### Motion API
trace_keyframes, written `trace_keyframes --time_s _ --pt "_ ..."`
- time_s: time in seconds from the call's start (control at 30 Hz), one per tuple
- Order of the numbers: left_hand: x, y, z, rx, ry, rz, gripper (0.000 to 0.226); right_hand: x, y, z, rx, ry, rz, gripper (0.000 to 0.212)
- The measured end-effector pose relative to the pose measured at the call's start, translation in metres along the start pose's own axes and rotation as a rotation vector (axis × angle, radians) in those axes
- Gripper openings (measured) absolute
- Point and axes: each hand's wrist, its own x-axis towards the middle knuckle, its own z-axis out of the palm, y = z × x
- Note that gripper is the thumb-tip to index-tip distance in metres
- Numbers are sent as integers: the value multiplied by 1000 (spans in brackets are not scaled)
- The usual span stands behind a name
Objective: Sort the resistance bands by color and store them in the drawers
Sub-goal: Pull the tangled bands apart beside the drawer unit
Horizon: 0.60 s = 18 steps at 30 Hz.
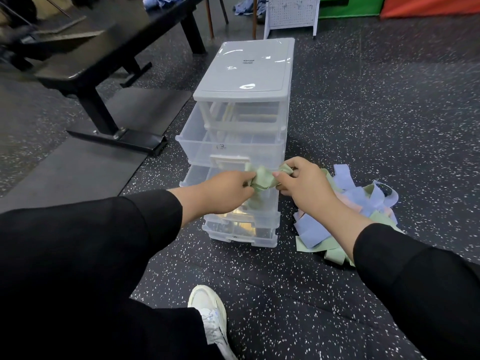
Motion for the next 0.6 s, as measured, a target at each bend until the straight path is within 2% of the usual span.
trace_keyframes --time_s 0.07,0.13,0.23,0.37,0.6 --pt "-5 1 0 -23 51 -1 41 -1 -5 -1 56 36 19 12" --pt "-7 2 1 -44 145 -10 39 -5 -12 -5 102 92 9 13" --pt "-12 10 -2 -40 319 16 37 -12 -27 -12 151 169 -82 13" --pt "-22 23 -11 -20 444 113 32 -22 -47 -19 261 218 -195 7" --pt "-26 53 -37 -301 753 272 26 -24 -88 -37 359 340 -341 27"
